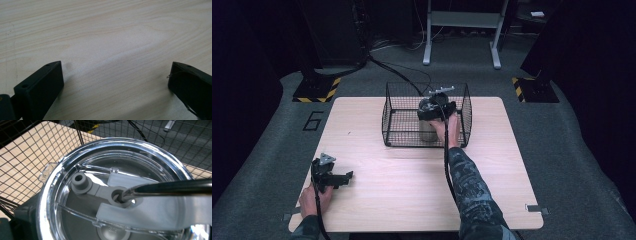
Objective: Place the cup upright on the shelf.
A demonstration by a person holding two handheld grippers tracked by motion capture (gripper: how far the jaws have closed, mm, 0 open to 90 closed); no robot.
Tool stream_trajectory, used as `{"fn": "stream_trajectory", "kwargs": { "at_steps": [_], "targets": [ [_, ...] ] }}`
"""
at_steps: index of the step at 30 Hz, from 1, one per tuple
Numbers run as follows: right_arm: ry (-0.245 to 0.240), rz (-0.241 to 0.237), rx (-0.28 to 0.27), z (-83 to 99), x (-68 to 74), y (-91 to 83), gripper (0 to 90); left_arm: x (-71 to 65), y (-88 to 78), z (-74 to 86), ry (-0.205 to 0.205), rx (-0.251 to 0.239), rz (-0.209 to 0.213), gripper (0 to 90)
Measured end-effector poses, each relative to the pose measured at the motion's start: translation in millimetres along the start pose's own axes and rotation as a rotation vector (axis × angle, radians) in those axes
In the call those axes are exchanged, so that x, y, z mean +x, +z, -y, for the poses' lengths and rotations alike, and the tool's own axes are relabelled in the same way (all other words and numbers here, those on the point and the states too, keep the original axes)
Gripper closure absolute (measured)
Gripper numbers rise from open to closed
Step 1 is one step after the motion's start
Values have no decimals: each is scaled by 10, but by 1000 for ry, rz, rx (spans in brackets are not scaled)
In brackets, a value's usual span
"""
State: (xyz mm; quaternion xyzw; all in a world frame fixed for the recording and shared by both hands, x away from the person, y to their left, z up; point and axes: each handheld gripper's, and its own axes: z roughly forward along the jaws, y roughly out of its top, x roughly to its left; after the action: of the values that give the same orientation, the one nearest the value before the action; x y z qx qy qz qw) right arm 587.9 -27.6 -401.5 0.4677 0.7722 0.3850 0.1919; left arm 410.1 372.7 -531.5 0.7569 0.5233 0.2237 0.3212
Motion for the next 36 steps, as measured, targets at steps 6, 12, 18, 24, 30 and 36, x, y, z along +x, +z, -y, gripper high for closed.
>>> {"fn": "stream_trajectory", "kwargs": {
  "at_steps": [6, 12, 18, 24, 30, 36],
  "targets": [
    [-9, -34, 44, -18, 0, -77, 0, -4, 6, 3, -2, -8, -6, 1],
    [2, -56, 25, 19, -69, -299, 0, 4, -4, -1, 8, 6, 1, 1],
    [-7, -98, -9, 72, -123, -624, 0, -7, 8, 3, -7, -11, -5, 1],
    [-44, -123, -10, 150, -132, -957, 0, 0, 6, 2, 1, -8, -2, 1],
    [-62, -143, 5, 262, -184, -1226, 0, 0, 2, -1, 1, -3, 0, 1],
    [-94, -128, 0, 410, -243, -1431, 0, -1, 2, -1, 0, -3, 0, 1]
  ]
}}
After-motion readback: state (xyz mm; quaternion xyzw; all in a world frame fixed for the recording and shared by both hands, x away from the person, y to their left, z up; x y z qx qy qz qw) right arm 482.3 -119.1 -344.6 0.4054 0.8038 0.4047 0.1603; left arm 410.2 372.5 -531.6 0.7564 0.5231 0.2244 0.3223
